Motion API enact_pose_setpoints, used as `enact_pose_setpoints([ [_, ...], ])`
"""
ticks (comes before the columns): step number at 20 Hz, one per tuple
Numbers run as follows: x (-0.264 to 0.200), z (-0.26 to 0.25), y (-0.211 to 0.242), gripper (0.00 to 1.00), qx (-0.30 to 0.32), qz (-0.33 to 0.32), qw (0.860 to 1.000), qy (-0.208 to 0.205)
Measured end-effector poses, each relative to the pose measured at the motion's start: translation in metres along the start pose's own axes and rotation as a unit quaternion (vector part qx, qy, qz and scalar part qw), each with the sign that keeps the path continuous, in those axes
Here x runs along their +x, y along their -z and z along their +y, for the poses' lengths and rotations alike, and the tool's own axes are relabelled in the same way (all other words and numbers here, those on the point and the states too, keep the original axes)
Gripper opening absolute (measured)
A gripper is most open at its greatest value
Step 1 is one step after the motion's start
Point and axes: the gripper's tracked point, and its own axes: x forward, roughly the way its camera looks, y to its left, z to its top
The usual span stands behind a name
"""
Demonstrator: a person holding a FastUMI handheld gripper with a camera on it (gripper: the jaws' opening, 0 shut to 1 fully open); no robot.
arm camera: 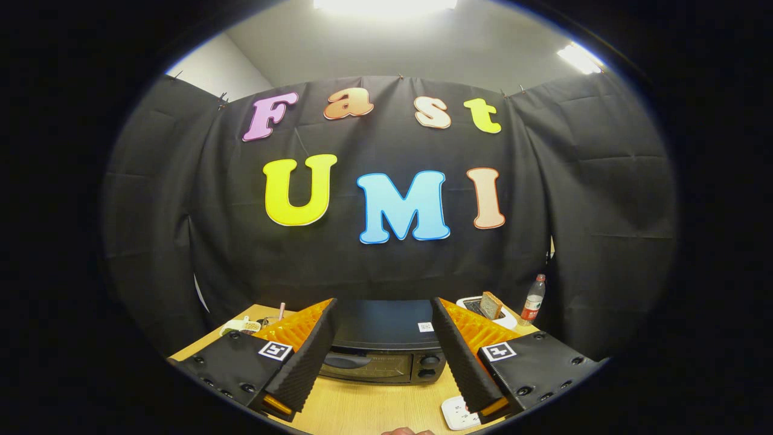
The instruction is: Open the toaster oven, put the food inside, and close the toaster oven door.
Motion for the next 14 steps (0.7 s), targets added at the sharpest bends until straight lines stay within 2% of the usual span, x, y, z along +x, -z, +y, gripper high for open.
enact_pose_setpoints([
  [9, 0.009, 0.025, 0.032, 0.98, -0.010, 0.053, 0.998, -0.020],
  [14, 0.032, 0.035, 0.047, 0.98, -0.010, 0.075, 0.997, -0.018],
])
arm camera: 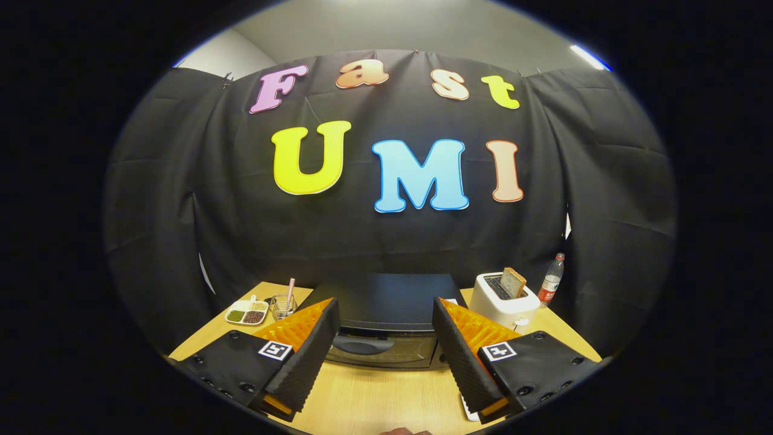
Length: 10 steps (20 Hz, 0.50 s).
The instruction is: Open the toaster oven, put the food inside, and close the toaster oven door.
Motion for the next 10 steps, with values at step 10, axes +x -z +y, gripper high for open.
enact_pose_setpoints([
  [10, 0.065, 0.023, 0.052, 0.98, 0.003, 0.070, 0.998, -0.006],
])
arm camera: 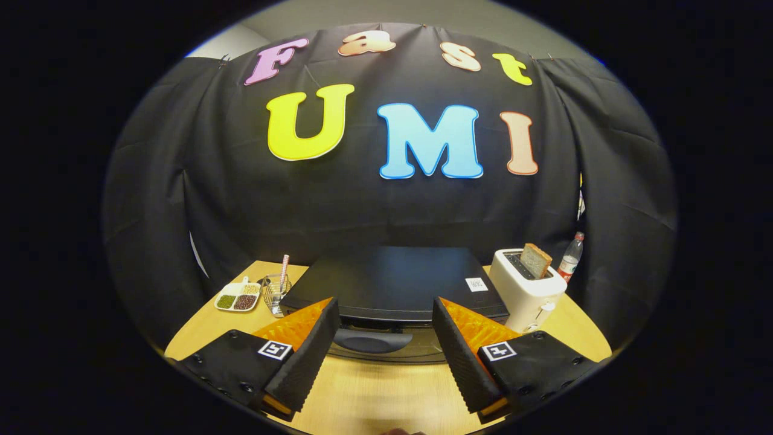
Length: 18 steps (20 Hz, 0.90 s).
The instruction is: Open the toaster oven, put the food inside, and close the toaster oven door.
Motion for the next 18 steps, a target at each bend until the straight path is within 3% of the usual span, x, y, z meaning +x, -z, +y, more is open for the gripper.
enact_pose_setpoints([
  [5, 0.033, 0.003, 0.021, 0.98, -0.018, 0.018, 1.000, 0.010],
  [9, 0.055, 0.003, 0.049, 0.98, 0.006, 0.053, 0.998, 0.020],
  [18, 0.067, -0.001, 0.059, 0.98, 0.023, 0.065, 0.997, 0.039],
])
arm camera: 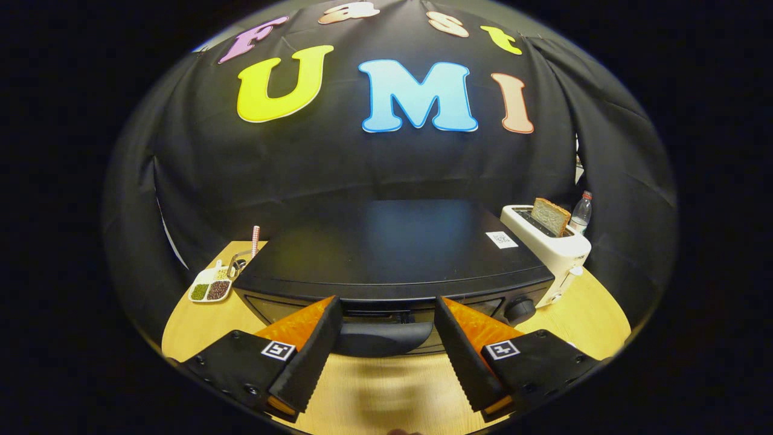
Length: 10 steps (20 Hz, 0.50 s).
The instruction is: Open the toaster oven, put the food inside, and close the toaster oven door.
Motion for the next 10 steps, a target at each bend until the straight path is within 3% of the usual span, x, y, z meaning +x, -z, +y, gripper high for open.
enact_pose_setpoints([
  [10, -0.029, 0.002, 0.029, 0.98, 0.011, 0.049, 0.999, -0.009],
])
